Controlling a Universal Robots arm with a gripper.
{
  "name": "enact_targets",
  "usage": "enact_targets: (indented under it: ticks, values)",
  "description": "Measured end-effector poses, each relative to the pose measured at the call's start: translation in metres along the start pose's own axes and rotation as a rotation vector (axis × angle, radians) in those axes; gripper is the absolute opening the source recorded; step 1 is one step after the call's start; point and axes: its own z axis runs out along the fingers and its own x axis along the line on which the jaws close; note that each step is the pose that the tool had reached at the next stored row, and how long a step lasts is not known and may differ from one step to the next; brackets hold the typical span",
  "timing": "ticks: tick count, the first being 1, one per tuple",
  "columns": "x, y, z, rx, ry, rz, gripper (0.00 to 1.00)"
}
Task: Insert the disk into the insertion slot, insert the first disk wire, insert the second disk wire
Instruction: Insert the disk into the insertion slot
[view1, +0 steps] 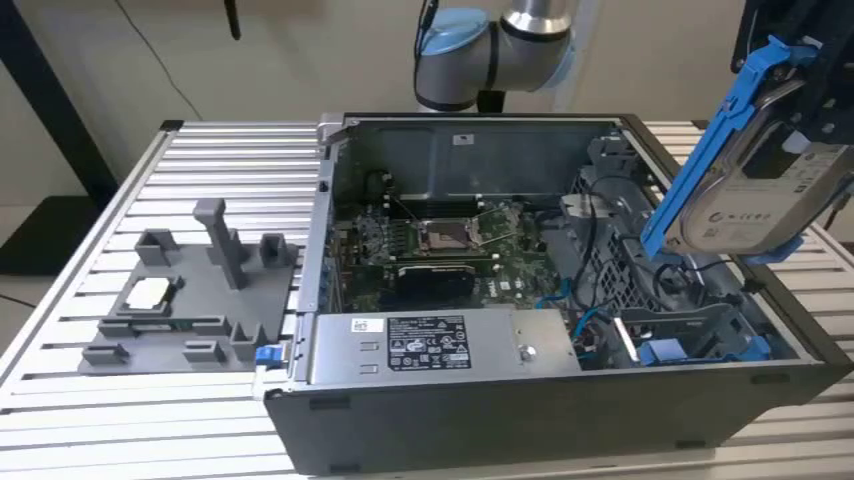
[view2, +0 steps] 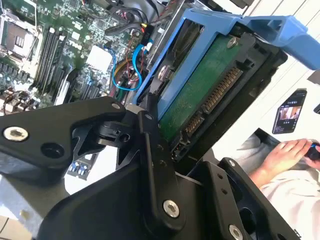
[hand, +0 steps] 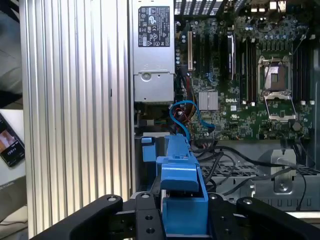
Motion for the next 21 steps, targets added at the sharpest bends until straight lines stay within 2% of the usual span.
enact_targets:
  ticks: [5, 11, 21]
  values:
    - [0.0001, -0.0001, 0.0021, 0.0000, -0.0001, 0.001, 0.33]
    - [0.0003, -0.0007, 0.0084, 0.0000, -0.0001, 0.001, 0.33]
    - [0.0034, -0.0018, 0.0251, 0.0000, 0.0000, 0.001, 0.33]
